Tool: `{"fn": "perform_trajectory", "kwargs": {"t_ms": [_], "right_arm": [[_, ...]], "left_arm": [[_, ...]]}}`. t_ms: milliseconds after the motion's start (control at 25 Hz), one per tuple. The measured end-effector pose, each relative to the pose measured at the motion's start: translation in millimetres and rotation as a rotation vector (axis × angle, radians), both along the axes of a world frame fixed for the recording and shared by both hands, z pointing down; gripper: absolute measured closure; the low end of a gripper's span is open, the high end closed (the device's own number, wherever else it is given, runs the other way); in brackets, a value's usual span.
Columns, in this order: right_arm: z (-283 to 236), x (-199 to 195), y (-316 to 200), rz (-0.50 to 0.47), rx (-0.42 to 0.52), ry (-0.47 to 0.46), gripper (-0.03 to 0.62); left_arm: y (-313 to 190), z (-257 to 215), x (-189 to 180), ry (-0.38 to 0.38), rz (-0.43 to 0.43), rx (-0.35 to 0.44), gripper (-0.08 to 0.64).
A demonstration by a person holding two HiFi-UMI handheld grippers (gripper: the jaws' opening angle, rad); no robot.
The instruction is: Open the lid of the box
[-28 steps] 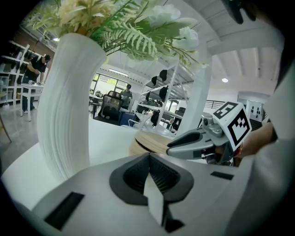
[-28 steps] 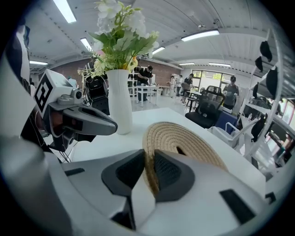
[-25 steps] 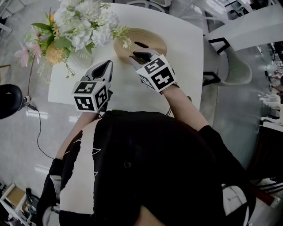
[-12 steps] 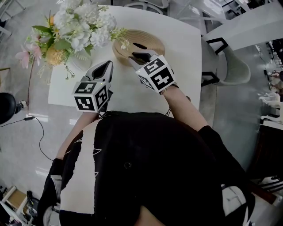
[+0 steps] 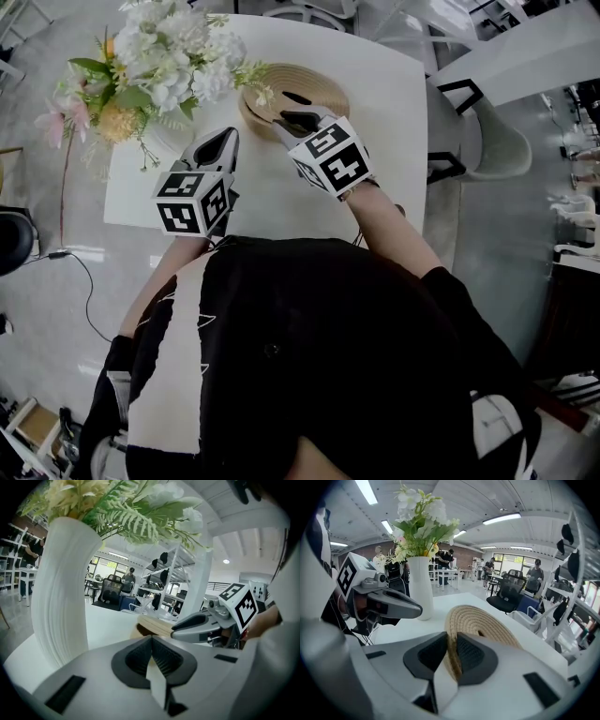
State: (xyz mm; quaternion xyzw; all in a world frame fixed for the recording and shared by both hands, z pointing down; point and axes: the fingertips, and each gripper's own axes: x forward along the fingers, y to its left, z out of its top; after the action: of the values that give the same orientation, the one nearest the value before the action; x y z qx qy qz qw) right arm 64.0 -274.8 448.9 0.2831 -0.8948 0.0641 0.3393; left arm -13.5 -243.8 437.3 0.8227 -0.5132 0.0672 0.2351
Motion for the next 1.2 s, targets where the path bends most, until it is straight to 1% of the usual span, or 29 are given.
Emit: {"fn": "perform_trajectory", "kwargs": {"t_ms": [480, 1200], "right_arm": [[-6.2, 2.4, 0.2, 0.003, 0.011, -0.004, 0.522], [-22.1, 8.6, -1.0, 0.019, 0.03, -0.041, 0.526]], "left_arm": [[-0.2, -1.1, 7.1, -0.003, 0.012, 0.001, 0.551], [1.9, -6.0, 12.9, -0.017, 0.025, 0.012, 0.551]]}}
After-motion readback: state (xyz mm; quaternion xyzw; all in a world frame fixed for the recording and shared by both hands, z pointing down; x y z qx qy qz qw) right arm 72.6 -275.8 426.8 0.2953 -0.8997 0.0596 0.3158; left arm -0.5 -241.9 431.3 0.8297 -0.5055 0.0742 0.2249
